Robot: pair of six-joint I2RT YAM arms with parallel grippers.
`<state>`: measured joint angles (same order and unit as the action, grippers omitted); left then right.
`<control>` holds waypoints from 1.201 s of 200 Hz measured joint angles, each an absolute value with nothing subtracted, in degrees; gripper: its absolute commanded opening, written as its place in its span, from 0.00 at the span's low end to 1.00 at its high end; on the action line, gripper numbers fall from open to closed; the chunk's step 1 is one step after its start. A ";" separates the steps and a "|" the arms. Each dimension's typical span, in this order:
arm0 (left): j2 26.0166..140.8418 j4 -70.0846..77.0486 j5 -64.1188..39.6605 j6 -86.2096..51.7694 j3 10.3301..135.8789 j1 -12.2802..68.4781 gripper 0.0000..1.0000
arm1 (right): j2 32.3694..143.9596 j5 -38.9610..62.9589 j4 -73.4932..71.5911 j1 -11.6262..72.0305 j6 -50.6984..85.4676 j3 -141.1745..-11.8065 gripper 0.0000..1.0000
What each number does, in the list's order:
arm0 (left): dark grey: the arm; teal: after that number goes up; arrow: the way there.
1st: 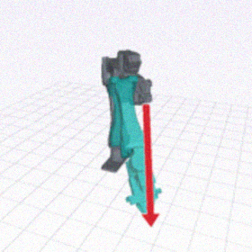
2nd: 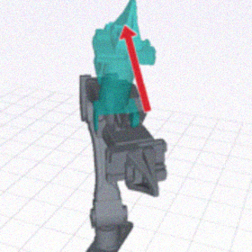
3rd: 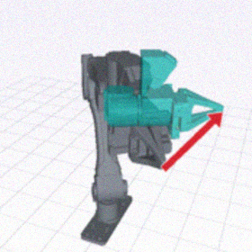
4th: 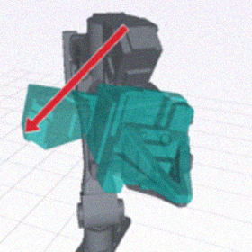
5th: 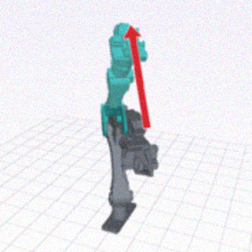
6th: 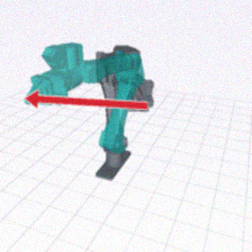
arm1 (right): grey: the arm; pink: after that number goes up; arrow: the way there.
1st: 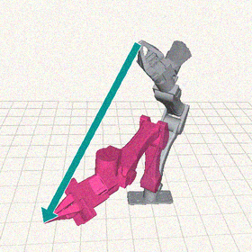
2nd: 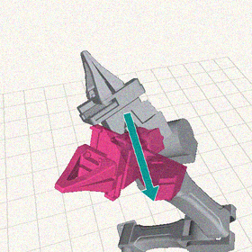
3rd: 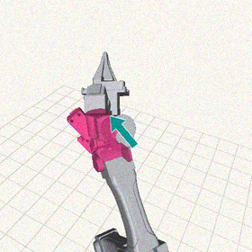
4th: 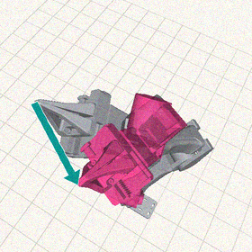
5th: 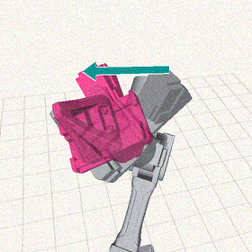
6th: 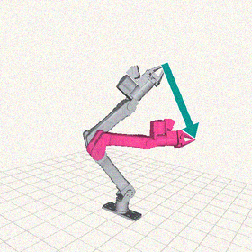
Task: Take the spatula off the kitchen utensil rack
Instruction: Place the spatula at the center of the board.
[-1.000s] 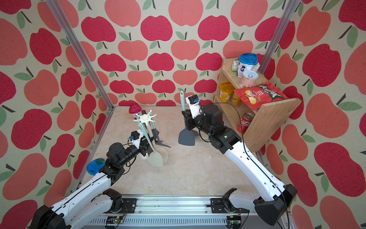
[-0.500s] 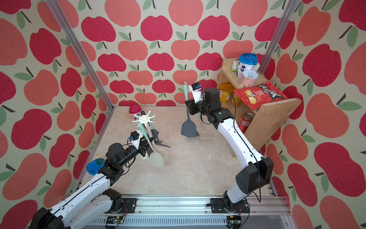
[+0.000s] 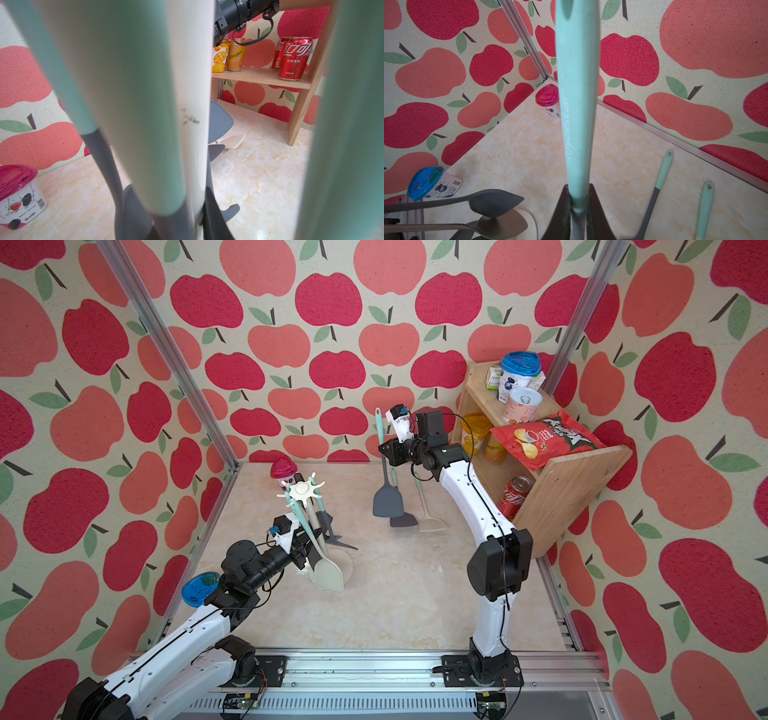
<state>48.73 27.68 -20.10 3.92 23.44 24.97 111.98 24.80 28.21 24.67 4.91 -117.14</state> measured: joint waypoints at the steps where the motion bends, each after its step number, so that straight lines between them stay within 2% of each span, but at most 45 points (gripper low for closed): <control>1: 48.73 27.68 -20.12 3.95 23.44 24.97 0.00 | 112.27 24.82 28.25 24.67 4.93 -117.40 0.00; 82: 48.36 27.38 -20.05 3.95 23.44 24.95 0.00 | 133.05 27.68 37.74 24.58 4.95 -142.32 0.00; 128: 47.88 26.57 -19.73 3.95 23.44 24.95 0.00 | 140.14 28.14 44.93 24.58 4.95 -153.67 0.00; 240: 46.85 25.50 -18.98 3.97 23.44 24.95 0.00 | 143.46 28.12 49.74 24.64 4.95 -158.58 0.00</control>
<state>46.85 25.50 -18.98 3.97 23.44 24.95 143.46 28.12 49.74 24.64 4.95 -158.58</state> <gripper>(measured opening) 0.216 0.138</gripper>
